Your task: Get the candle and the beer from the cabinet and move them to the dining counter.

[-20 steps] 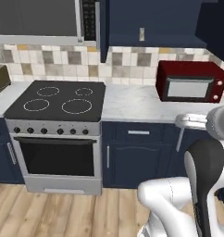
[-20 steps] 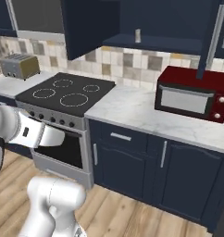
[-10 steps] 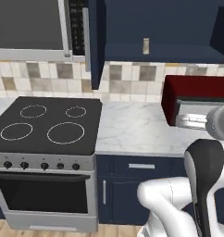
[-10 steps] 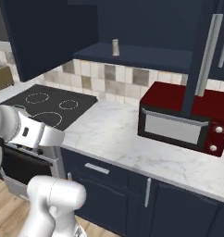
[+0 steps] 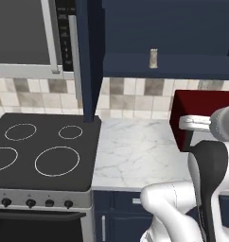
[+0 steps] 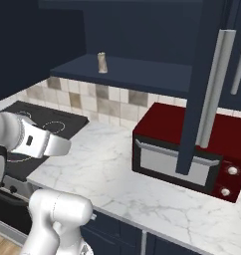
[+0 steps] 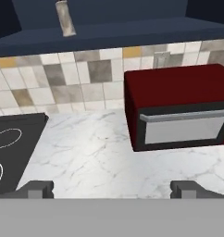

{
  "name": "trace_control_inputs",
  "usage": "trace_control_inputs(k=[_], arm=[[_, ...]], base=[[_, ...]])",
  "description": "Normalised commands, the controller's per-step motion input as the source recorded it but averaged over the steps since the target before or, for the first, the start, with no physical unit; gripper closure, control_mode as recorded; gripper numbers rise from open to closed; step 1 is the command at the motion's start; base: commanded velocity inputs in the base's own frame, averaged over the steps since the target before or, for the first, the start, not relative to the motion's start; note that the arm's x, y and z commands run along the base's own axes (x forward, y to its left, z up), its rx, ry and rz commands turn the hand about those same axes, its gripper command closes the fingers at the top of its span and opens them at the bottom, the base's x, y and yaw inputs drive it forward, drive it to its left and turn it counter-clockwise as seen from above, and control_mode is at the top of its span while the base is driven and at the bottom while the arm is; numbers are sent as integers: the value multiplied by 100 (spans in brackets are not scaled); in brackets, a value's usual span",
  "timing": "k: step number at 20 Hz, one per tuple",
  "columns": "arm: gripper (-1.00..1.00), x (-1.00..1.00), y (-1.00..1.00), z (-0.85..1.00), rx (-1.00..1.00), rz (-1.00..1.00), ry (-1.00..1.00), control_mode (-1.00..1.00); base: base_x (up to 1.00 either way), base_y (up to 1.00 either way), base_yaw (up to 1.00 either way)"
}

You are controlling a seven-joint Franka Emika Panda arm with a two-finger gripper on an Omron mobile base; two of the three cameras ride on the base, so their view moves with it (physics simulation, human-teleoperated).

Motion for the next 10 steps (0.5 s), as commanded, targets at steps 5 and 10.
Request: trace_control_inputs(k=[5,10], arm=[[-100,21,-2,-3,1,0,2,-100],[-100,34,-1,0,1,2,3,-100]], base=[[56,-15,0],[0,0,0]])
